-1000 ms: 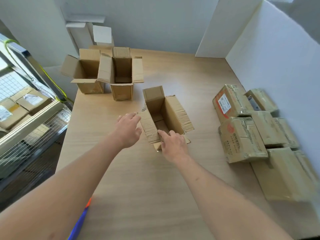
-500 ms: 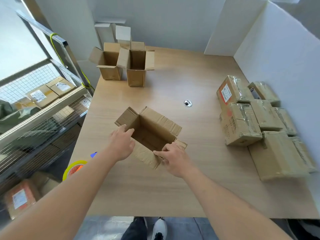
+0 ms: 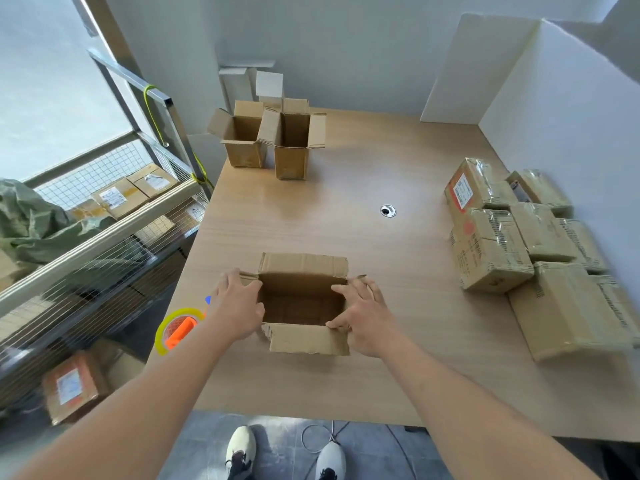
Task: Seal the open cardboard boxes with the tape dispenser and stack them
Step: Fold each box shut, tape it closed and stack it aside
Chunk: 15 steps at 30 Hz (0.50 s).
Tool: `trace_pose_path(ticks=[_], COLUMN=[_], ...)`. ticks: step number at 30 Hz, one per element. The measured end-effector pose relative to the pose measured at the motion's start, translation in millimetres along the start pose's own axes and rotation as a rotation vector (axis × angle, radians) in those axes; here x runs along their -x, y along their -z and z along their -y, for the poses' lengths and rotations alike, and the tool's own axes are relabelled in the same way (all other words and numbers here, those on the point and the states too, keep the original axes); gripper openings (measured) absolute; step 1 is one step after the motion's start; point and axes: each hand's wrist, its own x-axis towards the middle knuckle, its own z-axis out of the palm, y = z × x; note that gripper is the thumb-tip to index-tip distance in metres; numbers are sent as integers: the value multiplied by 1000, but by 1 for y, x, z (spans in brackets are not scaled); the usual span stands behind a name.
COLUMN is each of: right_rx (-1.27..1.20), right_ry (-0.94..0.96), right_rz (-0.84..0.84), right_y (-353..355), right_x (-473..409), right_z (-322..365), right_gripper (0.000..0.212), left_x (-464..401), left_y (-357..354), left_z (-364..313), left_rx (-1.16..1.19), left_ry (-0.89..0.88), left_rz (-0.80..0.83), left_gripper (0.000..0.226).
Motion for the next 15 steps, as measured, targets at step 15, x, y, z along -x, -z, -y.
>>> trace_pose_path(ticks=[15], right_rx=[-464], right_ry=[-178], right_rz=[-281], right_y=[-5], right_x=[-7], right_z=[29], right_gripper=[43], left_x=[4], left_y=[-10], left_z=[-2], left_rx=[330], left_ry=[-334], left_rz=[-132], left_gripper=[80])
